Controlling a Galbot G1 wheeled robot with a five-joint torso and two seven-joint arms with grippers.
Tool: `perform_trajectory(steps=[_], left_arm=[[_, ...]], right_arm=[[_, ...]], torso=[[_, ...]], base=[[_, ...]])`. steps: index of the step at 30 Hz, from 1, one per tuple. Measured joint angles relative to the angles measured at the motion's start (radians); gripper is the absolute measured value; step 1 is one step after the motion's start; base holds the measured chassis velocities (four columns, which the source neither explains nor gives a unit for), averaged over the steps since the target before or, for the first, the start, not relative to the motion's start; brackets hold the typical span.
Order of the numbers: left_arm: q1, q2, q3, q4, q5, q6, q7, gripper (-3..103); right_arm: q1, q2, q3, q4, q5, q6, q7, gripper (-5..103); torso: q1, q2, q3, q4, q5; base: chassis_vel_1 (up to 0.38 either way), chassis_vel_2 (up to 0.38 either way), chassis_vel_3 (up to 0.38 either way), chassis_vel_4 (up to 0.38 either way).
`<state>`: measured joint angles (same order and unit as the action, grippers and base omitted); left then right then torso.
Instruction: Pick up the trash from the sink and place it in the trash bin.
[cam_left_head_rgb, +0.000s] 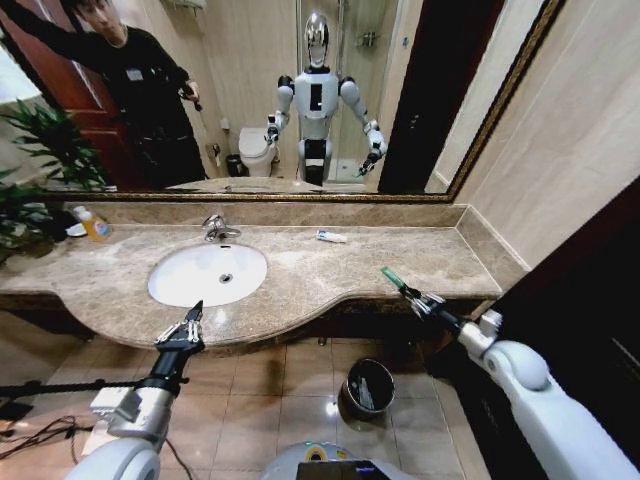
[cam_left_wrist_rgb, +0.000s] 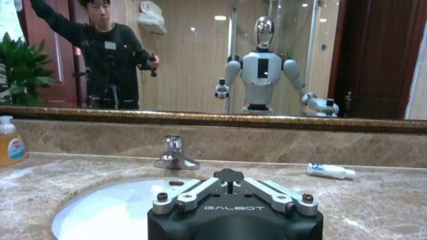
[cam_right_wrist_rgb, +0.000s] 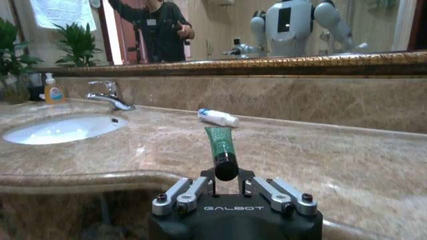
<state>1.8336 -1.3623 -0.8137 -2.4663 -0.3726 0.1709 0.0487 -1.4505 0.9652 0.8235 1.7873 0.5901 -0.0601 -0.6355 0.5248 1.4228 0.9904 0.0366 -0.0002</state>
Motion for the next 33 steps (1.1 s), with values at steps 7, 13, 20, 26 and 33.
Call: perform_trajectory(steps=[7,13,20,26,33], left_arm=[[0.000,0.000,0.000,0.000,0.000,0.000,0.000,0],[0.000,0.000,0.000,0.000,0.000,0.000,0.000,0],[0.000,0.000,0.000,0.000,0.000,0.000,0.000,0],[0.000,0.000,0.000,0.000,0.000,0.000,0.000,0],[0.000,0.000,0.000,0.000,0.000,0.000,0.000,0]], right_arm=[[-0.051,0.044,0.038,-0.024,-0.013,0.048,-0.066,19],[-0.056,0.117,0.001,-0.155,-0.147,0.152,-0.115,19],[0.007,0.170,-0.088,-0.385,-0.234,0.269,-0.020,19],[0.056,0.202,-0.112,-0.551,-0.295,0.337,0.037,19],[0.133,0.253,-0.119,-0.801,-0.402,0.426,0.084,19]], torso=[[0.000,0.000,0.000,0.0002,0.0001],[0.000,0.000,0.000,0.0002,0.0003],[0.000,0.000,0.000,0.0002,0.0006],[0.000,0.000,0.000,0.0002,0.0003],[0.000,0.000,0.000,0.0001,0.0005]], base=[[0.000,0.000,0.000,0.000],[0.000,0.000,0.000,0.000],[0.000,0.000,0.000,0.000],[0.000,0.000,0.000,0.000],[0.000,0.000,0.000,0.000]])
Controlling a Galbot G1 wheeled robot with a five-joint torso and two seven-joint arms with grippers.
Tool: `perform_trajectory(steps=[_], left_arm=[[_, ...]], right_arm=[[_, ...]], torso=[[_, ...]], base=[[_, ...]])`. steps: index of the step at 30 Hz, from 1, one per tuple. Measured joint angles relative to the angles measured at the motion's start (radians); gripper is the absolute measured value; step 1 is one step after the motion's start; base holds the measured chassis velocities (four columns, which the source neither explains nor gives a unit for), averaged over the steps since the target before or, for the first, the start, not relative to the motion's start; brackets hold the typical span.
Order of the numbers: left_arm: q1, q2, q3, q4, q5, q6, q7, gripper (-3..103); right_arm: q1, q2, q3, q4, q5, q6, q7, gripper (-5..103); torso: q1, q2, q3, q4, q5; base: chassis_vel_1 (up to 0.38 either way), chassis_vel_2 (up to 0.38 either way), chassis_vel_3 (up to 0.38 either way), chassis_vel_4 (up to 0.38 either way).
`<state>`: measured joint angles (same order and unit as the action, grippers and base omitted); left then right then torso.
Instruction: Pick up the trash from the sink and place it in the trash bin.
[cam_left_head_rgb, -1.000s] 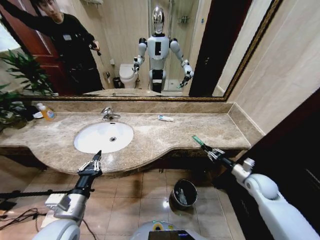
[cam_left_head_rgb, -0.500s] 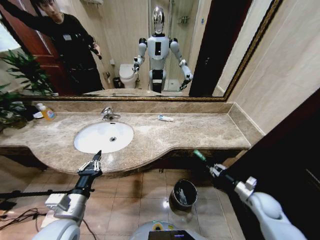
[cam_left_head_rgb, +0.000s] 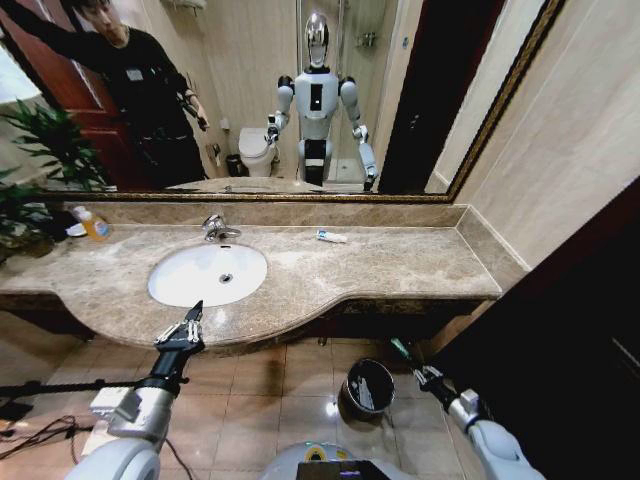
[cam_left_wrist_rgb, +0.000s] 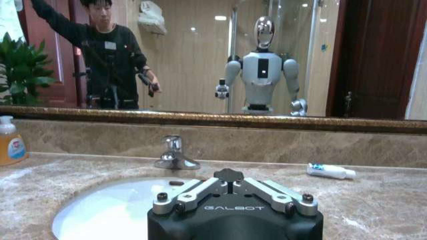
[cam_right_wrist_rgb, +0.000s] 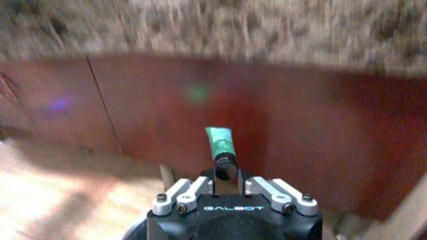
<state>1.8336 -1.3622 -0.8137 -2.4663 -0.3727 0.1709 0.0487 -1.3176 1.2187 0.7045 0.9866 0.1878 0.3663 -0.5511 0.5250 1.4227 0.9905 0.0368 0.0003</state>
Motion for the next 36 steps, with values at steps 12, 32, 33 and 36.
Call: perform_trajectory(steps=[12,32,33,36], left_arm=[[0.000,0.000,0.000,0.000,0.000,0.000,0.000,0],[0.000,0.000,0.000,0.000,0.000,0.000,0.000,0],[0.000,0.000,0.000,0.000,0.000,0.000,0.000,0],[0.000,0.000,0.000,0.000,0.000,0.000,0.000,0]], right_arm=[[0.137,0.139,0.005,-0.342,-0.172,0.140,0.102,19],[0.115,0.243,-0.003,-0.225,-0.199,-0.116,0.273,19],[0.105,0.243,-0.006,-0.198,-0.192,-0.153,0.276,19],[0.092,0.247,-0.012,-0.144,-0.189,-0.235,0.281,19]], torso=[[0.000,0.000,0.000,0.0001,-0.0005],[0.000,0.000,0.000,0.0001,-0.0004],[0.000,0.000,0.000,0.0000,-0.0006],[0.000,0.000,0.000,0.0000,-0.0004]], base=[[0.000,0.000,0.000,0.000],[0.000,0.000,0.000,0.000],[0.000,0.000,0.000,0.000],[0.000,0.000,0.000,0.000]])
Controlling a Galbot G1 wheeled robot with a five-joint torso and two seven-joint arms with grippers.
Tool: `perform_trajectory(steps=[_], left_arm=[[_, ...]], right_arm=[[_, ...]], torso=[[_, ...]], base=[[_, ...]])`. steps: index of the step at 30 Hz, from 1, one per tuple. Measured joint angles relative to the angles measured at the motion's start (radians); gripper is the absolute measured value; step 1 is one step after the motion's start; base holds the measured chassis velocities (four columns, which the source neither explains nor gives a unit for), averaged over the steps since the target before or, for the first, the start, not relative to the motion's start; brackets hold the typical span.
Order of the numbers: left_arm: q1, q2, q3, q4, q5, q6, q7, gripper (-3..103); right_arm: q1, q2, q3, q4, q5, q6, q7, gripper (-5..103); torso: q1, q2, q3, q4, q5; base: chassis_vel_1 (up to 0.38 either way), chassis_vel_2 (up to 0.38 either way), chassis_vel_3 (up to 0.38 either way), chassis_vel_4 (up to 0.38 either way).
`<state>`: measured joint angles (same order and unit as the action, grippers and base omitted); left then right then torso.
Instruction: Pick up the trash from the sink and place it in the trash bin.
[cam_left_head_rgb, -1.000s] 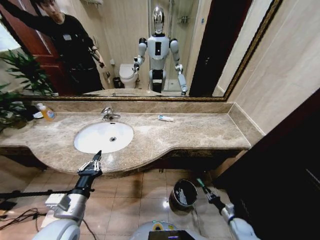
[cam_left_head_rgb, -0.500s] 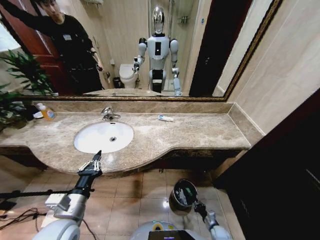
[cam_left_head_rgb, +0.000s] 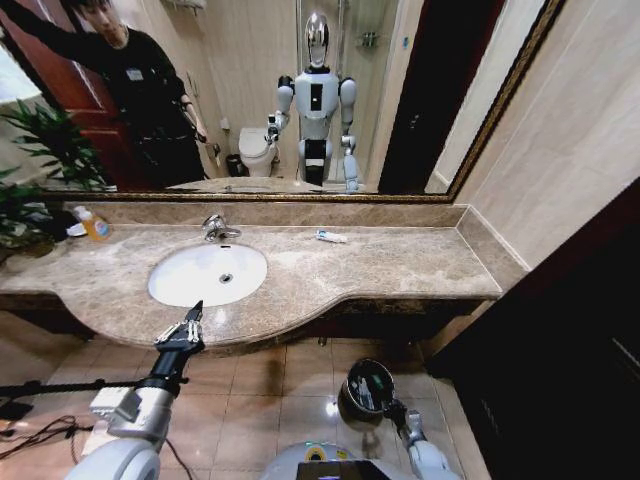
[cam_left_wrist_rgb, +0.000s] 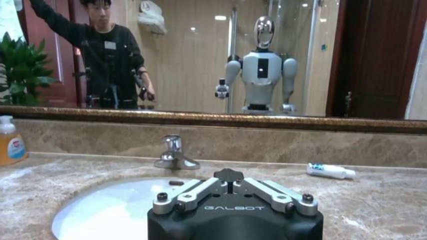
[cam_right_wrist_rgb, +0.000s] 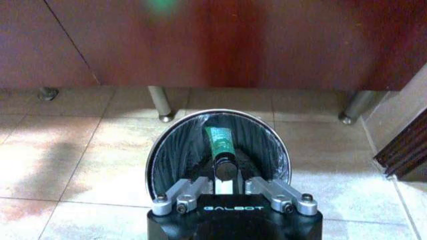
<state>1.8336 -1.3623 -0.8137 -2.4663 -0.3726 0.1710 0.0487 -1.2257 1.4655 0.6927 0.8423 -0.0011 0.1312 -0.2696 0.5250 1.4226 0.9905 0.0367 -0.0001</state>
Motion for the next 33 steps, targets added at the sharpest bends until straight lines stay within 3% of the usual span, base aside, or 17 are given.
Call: perform_trajectory(steps=[7,10,13,19,25,28,31,33], left_arm=[[0.000,0.000,0.000,0.000,0.000,0.000,0.000,0],[0.000,0.000,0.000,0.000,0.000,0.000,0.000,0],[0.000,0.000,0.000,0.000,0.000,0.000,0.000,0],[0.000,0.000,0.000,0.000,0.000,0.000,0.000,0],[0.000,0.000,0.000,0.000,0.000,0.000,0.000,0],[0.000,0.000,0.000,0.000,0.000,0.000,0.000,0],[0.000,0.000,0.000,0.000,0.000,0.000,0.000,0],[0.000,0.000,0.000,0.000,0.000,0.000,0.000,0]], right_arm=[[0.020,0.000,-0.001,0.003,-0.016,-0.016,0.002,18],[0.028,-0.006,-0.001,-0.008,-0.024,0.000,-0.014,22],[0.036,-0.012,-0.002,-0.015,-0.031,0.009,-0.020,38],[0.044,-0.017,-0.003,-0.021,-0.033,0.011,-0.017,54],[0.048,-0.017,-0.010,-0.023,-0.034,0.013,-0.015,82],[0.051,-0.015,-0.012,-0.023,-0.034,0.013,-0.015,88],[0.054,-0.013,-0.015,-0.023,-0.042,0.014,-0.015,100],[0.055,-0.012,-0.015,-0.022,-0.044,0.014,-0.014,100]], torso=[[0.000,0.000,0.000,0.0001,0.0001],[0.000,0.000,0.000,0.0001,0.0001],[0.000,0.000,0.000,0.0001,0.0001],[0.000,0.000,0.000,0.0000,0.0001],[0.000,0.000,0.000,0.0000,0.0001],[0.000,0.000,0.000,0.0000,0.0001],[0.000,0.000,0.000,0.0001,0.0001],[0.000,0.000,0.000,0.0001,0.0001]], base=[[0.000,0.000,0.000,0.000],[0.000,0.000,0.000,0.000],[0.000,0.000,0.000,0.000],[0.000,0.000,0.000,0.000],[0.000,0.000,0.000,0.000],[0.000,0.000,0.000,0.000],[0.000,0.000,0.000,0.000],[0.000,0.000,0.000,0.000]])
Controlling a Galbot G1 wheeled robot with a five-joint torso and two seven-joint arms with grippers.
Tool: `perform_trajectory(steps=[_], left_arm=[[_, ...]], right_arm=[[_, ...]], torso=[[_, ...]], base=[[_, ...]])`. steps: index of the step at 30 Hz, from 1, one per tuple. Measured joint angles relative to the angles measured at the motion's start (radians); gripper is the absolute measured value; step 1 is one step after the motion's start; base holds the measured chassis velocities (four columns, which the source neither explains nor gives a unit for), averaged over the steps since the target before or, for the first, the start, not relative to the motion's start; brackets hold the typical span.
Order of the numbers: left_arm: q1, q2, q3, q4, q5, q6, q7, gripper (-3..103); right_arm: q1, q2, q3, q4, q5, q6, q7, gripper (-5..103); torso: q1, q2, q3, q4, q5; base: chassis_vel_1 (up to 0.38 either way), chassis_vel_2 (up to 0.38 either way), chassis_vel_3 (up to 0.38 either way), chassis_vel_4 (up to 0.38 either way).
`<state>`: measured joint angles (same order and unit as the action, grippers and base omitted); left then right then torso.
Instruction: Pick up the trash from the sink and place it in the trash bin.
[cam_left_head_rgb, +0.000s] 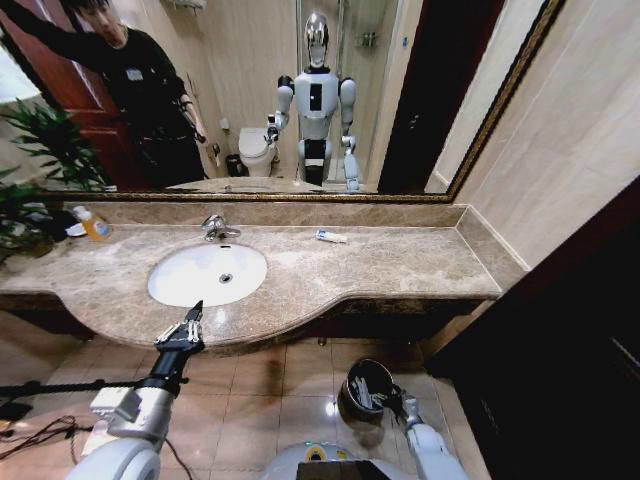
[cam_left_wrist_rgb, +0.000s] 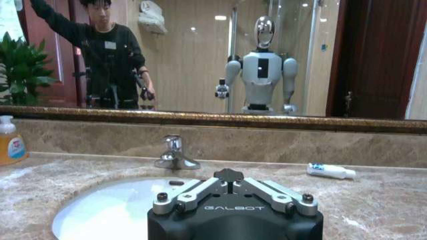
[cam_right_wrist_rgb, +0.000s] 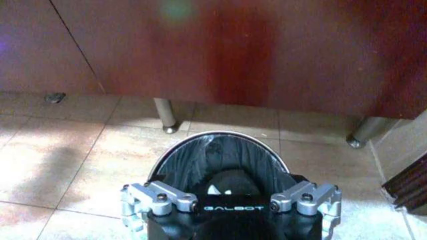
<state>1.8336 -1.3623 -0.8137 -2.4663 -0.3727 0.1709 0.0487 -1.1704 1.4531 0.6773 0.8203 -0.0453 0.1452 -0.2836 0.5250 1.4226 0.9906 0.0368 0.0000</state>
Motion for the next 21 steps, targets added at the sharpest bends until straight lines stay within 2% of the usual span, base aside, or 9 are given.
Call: perform_trajectory(steps=[14,21], left_arm=[[0.000,0.000,0.000,0.000,0.000,0.000,0.000,0],[0.000,0.000,0.000,0.000,0.000,0.000,0.000,0]], right_arm=[[-0.009,-0.017,-0.003,0.002,0.003,0.011,0.001,100],[-0.046,-0.047,-0.013,0.060,0.051,0.027,-0.003,100]], torso=[[0.000,0.000,0.000,0.0000,0.0000],[0.000,0.000,0.000,0.0000,0.0002]], base=[[0.000,0.000,0.000,0.000],[0.000,0.000,0.000,0.000]])
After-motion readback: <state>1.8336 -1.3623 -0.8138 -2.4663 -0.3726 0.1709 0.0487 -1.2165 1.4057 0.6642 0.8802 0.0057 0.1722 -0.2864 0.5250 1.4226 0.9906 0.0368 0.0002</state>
